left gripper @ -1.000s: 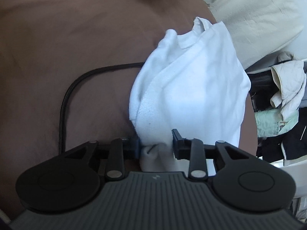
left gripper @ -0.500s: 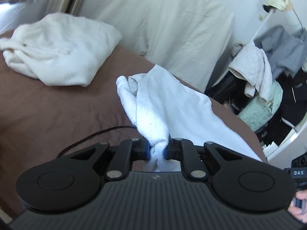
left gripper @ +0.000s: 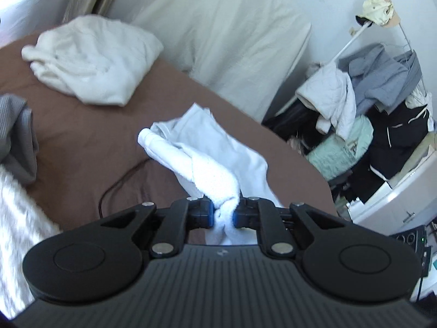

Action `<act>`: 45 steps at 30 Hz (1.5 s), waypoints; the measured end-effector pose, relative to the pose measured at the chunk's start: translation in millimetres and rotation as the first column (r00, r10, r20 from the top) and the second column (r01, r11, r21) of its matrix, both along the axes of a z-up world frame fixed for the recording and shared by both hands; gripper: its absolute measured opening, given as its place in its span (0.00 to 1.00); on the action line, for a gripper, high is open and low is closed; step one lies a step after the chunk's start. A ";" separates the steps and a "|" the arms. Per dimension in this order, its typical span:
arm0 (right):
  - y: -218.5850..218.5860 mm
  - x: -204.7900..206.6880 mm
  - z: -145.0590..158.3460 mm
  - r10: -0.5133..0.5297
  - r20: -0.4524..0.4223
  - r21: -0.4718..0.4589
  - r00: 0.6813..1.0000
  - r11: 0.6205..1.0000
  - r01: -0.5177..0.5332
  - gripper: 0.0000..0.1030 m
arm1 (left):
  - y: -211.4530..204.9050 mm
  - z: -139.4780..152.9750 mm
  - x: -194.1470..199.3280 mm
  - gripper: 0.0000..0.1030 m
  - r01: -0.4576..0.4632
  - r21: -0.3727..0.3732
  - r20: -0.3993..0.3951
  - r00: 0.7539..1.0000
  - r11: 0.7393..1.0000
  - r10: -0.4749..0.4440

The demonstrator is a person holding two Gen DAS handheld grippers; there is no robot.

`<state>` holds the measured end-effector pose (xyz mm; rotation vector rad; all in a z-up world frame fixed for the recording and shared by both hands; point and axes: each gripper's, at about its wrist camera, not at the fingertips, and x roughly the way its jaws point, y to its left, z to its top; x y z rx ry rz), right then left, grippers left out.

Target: Fold clothes

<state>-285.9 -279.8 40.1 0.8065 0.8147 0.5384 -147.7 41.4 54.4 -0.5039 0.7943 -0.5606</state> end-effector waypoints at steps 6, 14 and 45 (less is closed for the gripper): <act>-26.6 13.5 -29.3 -0.070 -0.138 0.046 0.988 0.996 0.077 0.11 | -24.2 -20.0 28.1 0.10 0.048 0.040 -0.057 0.997 0.998 -0.046; -87.3 145.9 -10.3 -0.232 -0.080 -0.058 0.969 0.972 0.228 0.13 | -134.0 5.6 160.0 0.11 0.130 0.280 0.177 0.967 0.951 -0.185; -196.8 189.1 -88.9 -0.562 0.023 0.102 0.827 0.824 0.557 0.60 | -159.1 -101.4 248.2 0.31 0.144 0.221 0.063 0.985 0.965 -0.161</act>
